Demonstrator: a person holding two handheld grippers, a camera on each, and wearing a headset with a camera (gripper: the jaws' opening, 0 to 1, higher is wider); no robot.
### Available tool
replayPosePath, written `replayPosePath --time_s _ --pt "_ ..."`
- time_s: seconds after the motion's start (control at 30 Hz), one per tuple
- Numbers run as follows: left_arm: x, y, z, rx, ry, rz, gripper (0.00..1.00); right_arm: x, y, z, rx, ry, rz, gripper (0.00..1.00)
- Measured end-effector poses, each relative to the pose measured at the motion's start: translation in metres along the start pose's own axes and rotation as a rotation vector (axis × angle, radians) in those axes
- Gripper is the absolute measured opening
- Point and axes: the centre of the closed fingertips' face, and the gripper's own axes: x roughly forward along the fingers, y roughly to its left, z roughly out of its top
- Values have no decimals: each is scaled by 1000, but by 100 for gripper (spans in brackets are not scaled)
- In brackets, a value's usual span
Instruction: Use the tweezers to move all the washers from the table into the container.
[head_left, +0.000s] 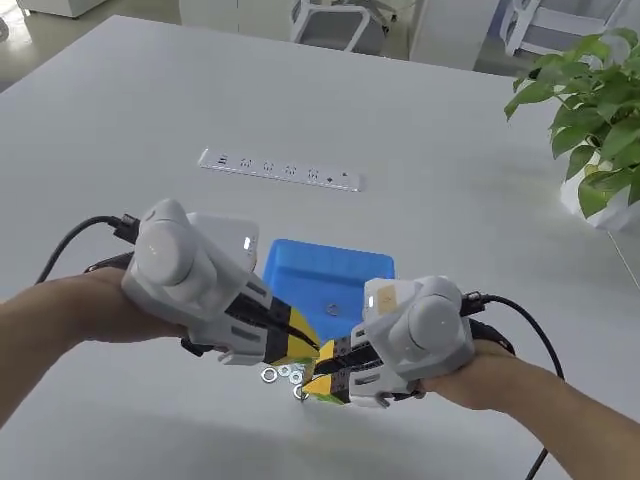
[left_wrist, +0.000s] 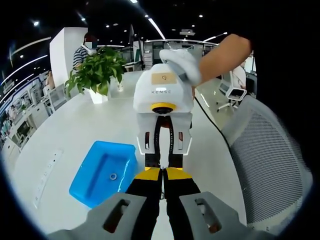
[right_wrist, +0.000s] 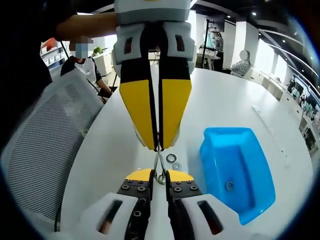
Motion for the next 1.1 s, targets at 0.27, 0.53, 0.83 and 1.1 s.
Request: replayPosePath --time_s 0.27,0.53,0.83,1.1 --pt "2 0 0 0 1 4 5 -1 0 -1 18 14 -11 8" --pt "3 1 0 11 10 14 5 -1 -1 0 23 31 -25 5" --pt "2 1 -4 7 30 16 7 -1 -2 0 27 40 -33 4" --pt "-1 -1 -9 -2 40 13 12 -2 -2 -2 32 39 -36 4"
